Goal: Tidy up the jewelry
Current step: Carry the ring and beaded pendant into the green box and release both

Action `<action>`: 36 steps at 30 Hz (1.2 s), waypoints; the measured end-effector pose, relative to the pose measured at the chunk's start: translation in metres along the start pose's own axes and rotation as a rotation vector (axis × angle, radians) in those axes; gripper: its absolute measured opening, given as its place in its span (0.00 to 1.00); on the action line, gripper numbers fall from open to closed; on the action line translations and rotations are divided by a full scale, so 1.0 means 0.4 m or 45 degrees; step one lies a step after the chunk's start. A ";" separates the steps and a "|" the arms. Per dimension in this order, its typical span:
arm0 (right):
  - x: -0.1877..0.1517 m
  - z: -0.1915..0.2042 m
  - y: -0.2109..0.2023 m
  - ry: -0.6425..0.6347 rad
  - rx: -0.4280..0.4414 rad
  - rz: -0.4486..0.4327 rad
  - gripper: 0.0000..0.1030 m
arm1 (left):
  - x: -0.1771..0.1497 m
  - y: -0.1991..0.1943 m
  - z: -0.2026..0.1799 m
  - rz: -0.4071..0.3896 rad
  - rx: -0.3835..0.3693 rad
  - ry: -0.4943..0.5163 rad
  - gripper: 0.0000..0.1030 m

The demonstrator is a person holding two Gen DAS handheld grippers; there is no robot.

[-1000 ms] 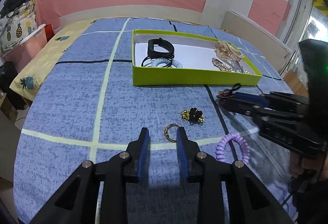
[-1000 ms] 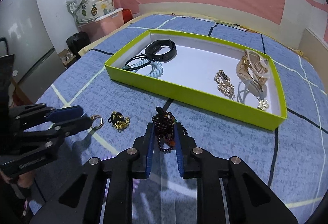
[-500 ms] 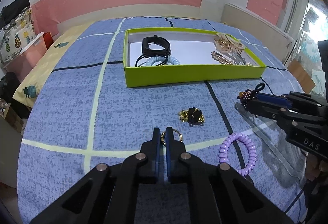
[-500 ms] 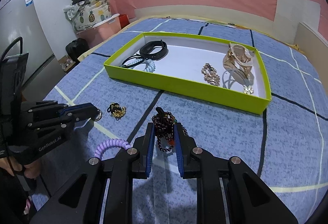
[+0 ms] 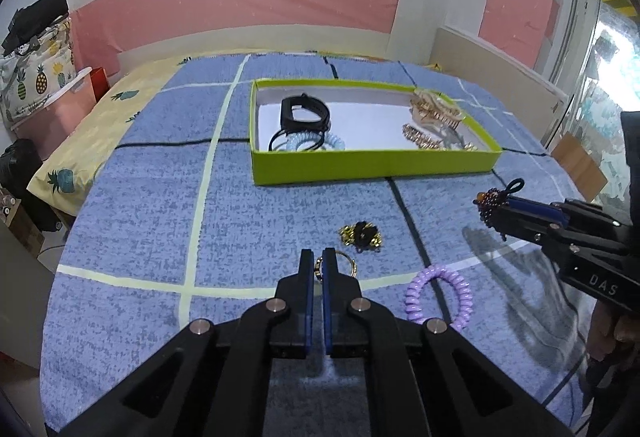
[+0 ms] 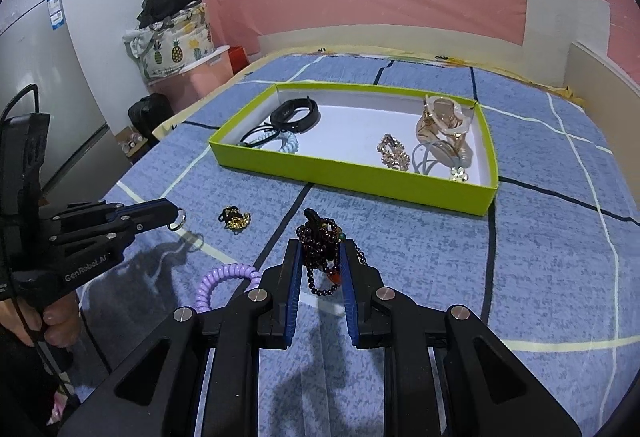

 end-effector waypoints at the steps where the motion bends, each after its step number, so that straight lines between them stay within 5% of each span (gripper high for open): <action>1: 0.003 0.000 -0.006 0.002 -0.003 -0.008 0.19 | 0.005 -0.007 -0.002 -0.011 0.000 0.000 0.04; 18: 0.086 -0.027 -0.027 -0.011 -0.043 -0.086 0.19 | 0.115 -0.021 -0.005 -0.096 0.008 0.042 0.04; 36: 0.151 -0.123 0.086 0.013 -0.086 -0.038 0.19 | 0.226 0.128 -0.044 -0.060 -0.059 0.088 0.04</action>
Point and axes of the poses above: each gripper's, at about its wrist camera, not at the fingertips, and y roughly the way its jaws point, z to its left, x to its top, the point moved 4 cm from there along y, roughly the way its jaws point, and after that the axes turned 10 degrees about -z, right-handed, at the moved point
